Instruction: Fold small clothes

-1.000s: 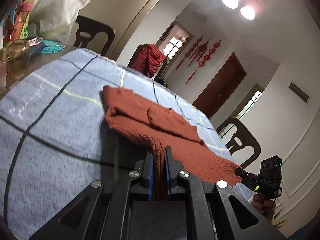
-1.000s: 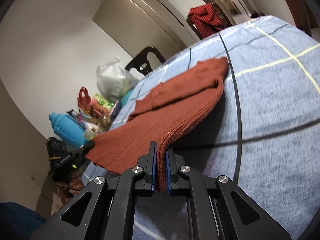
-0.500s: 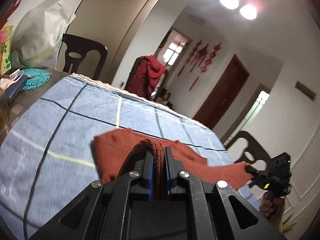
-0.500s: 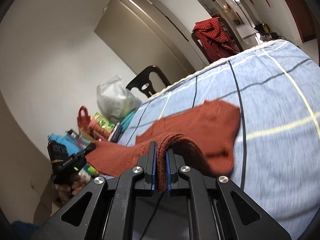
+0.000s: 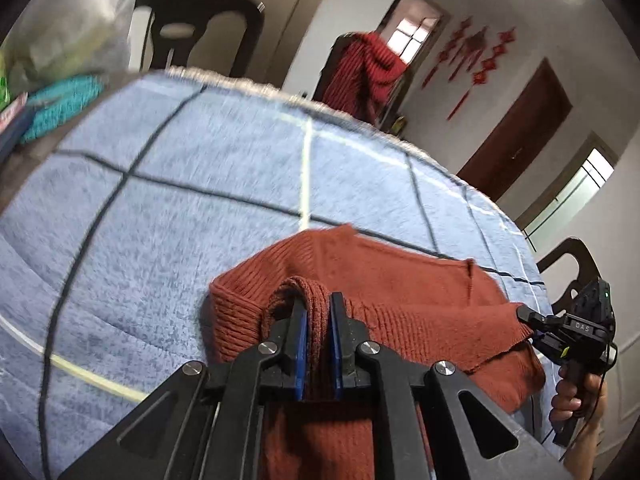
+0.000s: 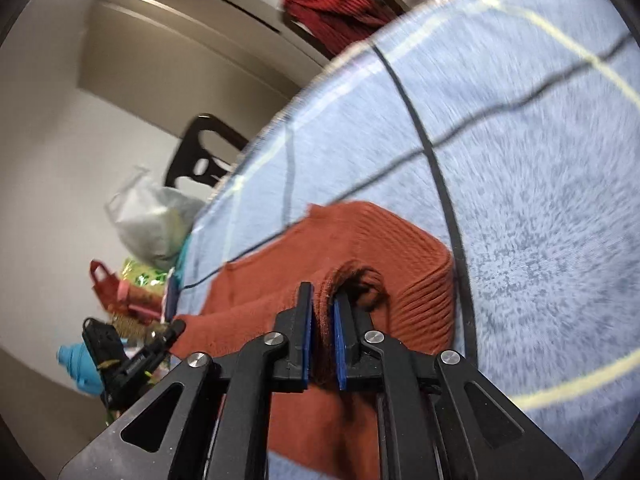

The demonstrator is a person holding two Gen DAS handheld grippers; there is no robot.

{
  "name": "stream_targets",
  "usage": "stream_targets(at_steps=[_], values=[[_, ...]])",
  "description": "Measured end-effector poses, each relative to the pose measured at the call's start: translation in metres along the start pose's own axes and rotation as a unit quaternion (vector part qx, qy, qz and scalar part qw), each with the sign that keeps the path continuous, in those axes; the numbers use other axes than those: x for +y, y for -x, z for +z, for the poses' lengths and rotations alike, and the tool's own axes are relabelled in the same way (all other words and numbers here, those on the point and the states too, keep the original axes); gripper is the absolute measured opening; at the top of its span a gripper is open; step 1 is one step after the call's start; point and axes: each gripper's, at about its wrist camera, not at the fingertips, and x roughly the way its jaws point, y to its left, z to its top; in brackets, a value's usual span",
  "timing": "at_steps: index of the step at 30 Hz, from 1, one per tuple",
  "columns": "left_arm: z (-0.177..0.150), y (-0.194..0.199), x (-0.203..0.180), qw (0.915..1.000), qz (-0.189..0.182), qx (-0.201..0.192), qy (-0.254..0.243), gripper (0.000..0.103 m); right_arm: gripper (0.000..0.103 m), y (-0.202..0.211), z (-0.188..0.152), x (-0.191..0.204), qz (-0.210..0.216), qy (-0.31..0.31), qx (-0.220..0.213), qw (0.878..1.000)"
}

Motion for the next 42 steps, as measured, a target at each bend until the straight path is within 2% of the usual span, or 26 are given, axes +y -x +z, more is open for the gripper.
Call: stream_targets(at_steps=[2, 4, 6, 10, 13, 17, 20, 22, 24, 26, 27, 28, 30, 34, 36, 38, 40, 42], values=[[0.002, 0.004, 0.005, 0.9998, -0.014, -0.011, 0.007, 0.015, 0.015, 0.002, 0.002, 0.001, 0.003, -0.003, -0.006, 1.0], [0.005, 0.013, 0.006, 0.9995, -0.015, -0.029, 0.004, 0.019, 0.023, 0.012, 0.003, 0.007, 0.027, 0.011, -0.023, 0.999], [0.011, 0.022, 0.006, 0.9985, -0.007, -0.054, 0.0, 0.023, 0.039, 0.021, 0.007, 0.013, 0.044, 0.023, -0.04, 0.998], [0.019, 0.034, 0.011, 0.997, 0.0, -0.075, 0.018, 0.023, 0.039, 0.027, 0.015, 0.014, 0.033, 0.025, -0.062, 0.997], [0.011, 0.044, 0.007, 0.9964, 0.009, -0.084, -0.001, 0.024, 0.039, 0.033, 0.006, 0.018, 0.028, 0.045, -0.068, 0.996], [-0.011, 0.049, -0.001, 0.997, 0.007, -0.069, -0.035, 0.024, 0.039, 0.038, -0.013, 0.029, 0.004, 0.093, -0.059, 0.994], [-0.031, 0.048, -0.011, 0.9968, -0.008, -0.049, -0.062, 0.024, 0.039, 0.04, -0.036, 0.039, -0.02, 0.14, -0.04, 0.989], [-0.045, 0.045, -0.018, 0.9957, -0.009, -0.035, -0.086, 0.024, 0.038, 0.04, -0.049, 0.043, -0.044, 0.169, -0.03, 0.984], [-0.054, 0.034, -0.021, 0.995, 0.0, -0.017, -0.099, 0.024, 0.021, 0.034, -0.058, 0.038, -0.07, 0.179, -0.015, 0.981], [-0.058, 0.022, -0.022, 0.9943, 0.01, 0.001, -0.106, 0.024, 0.019, 0.028, -0.057, 0.026, -0.09, 0.176, -0.007, 0.98], [-0.059, 0.02, -0.023, 0.994, 0.013, -0.001, -0.109, 0.024, 0.009, 0.025, -0.056, 0.02, -0.104, 0.177, -0.009, 0.979], [-0.058, 0.021, -0.024, 0.9938, 0.017, -0.003, -0.11, 0.024, 0.007, 0.025, -0.053, 0.017, -0.108, 0.172, -0.014, 0.979], [-0.056, 0.028, -0.026, 0.9946, 0.017, -0.004, -0.102, 0.024, 0.007, 0.032, -0.052, 0.018, -0.103, 0.156, -0.02, 0.982], [-0.07, 0.049, -0.04, 0.9879, 0.035, -0.031, -0.148, 0.024, 0.008, 0.049, -0.072, 0.041, -0.12, 0.216, -0.036, 0.968], [-0.077, 0.052, -0.037, 0.9874, 0.038, -0.029, -0.151, 0.024, 0.008, 0.051, -0.079, 0.043, -0.123, 0.229, -0.034, 0.965], [-0.081, 0.047, -0.03, 0.9887, 0.047, -0.018, -0.141, 0.024, 0.008, 0.048, -0.083, 0.036, -0.144, 0.23, -0.03, 0.962], [-0.083, 0.045, -0.022, 0.9907, 0.044, -0.01, -0.128, 0.024, 0.008, 0.04, -0.081, 0.026, -0.153, 0.218, -0.022, 0.964], [-0.084, 0.049, -0.021, 0.992, 0.04, -0.011, -0.119, 0.024, 0.008, 0.043, -0.08, 0.021, -0.137, 0.201, -0.026, 0.97]])
